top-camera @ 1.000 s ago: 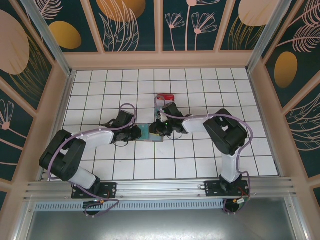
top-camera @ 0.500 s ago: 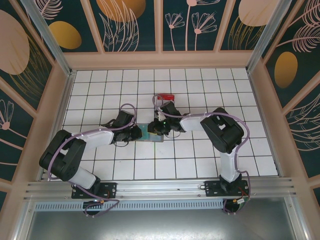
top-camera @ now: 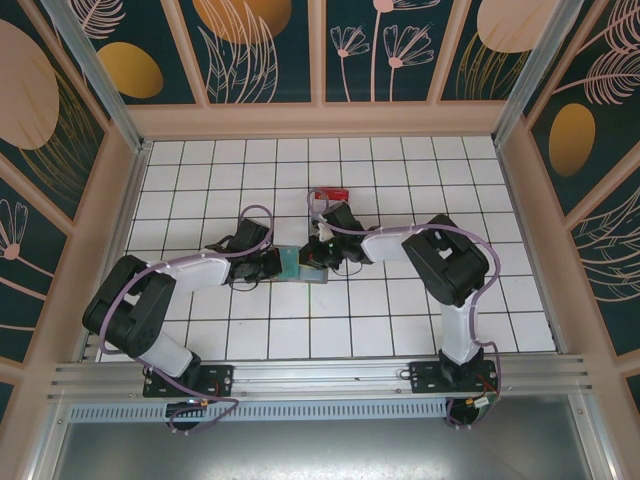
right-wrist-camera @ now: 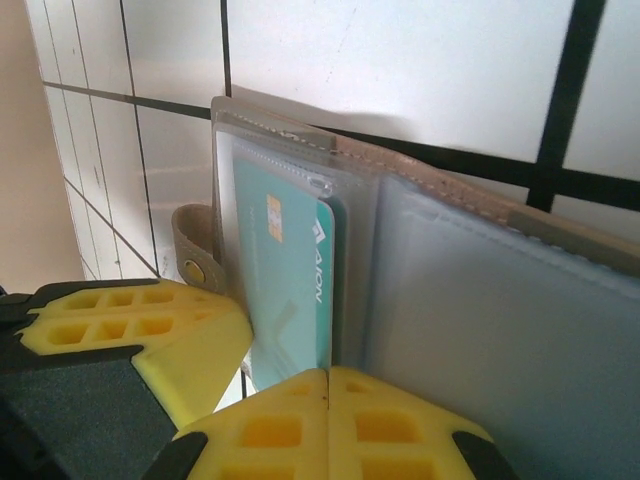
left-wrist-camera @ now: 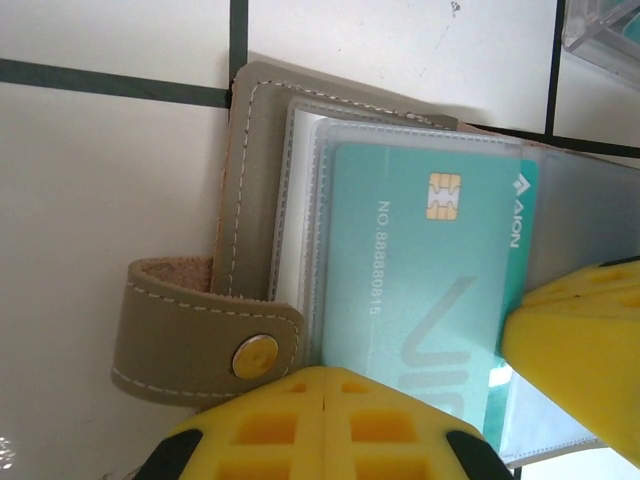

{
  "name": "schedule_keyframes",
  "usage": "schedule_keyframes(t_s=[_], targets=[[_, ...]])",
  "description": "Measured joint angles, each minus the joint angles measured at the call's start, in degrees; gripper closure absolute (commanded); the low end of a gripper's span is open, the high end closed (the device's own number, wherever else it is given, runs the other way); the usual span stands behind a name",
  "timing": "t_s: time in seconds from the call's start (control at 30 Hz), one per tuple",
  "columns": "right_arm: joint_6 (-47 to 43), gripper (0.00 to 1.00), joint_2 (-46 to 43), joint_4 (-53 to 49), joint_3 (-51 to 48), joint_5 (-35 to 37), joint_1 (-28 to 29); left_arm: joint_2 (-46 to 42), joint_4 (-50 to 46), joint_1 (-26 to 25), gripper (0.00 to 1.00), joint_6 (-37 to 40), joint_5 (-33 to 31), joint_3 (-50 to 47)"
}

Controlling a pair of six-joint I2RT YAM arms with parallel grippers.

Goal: Take the credit cards out of the card holder

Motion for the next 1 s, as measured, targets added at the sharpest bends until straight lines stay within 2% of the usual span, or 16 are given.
schedule_keyframes(t_s=[0.43,0.77,0.93,0.97,1.0], targets=[[-0.26,1.0,-3.65,-0.28,-3.96,0.2,-2.08,0.26,-0.37,0.0,0.97,0.02,-0.26,0.22],[-4.31,1.0,-10.99,-4.22,-6.97,0.22,-6.19,0.26,-1.73,0.0,0.93,0.02,-0.87,0.94],[-9.92,1.0,-15.26,-10.88,-5.77,1.6,-8.0,-0.66,-3.52,0.02,0.77,-0.04,-1.31,1.42],[-11.76,1.0,-15.63,-13.18,-4.42,2.4,-8.09,-1.33,-3.89,0.02,0.69,-0.17,-1.29,1.46],[-13.77,1.0,-15.89,-15.41,-2.8,3.41,-8.15,-2.1,-4.09,0.02,0.57,-0.28,-1.31,1.6]])
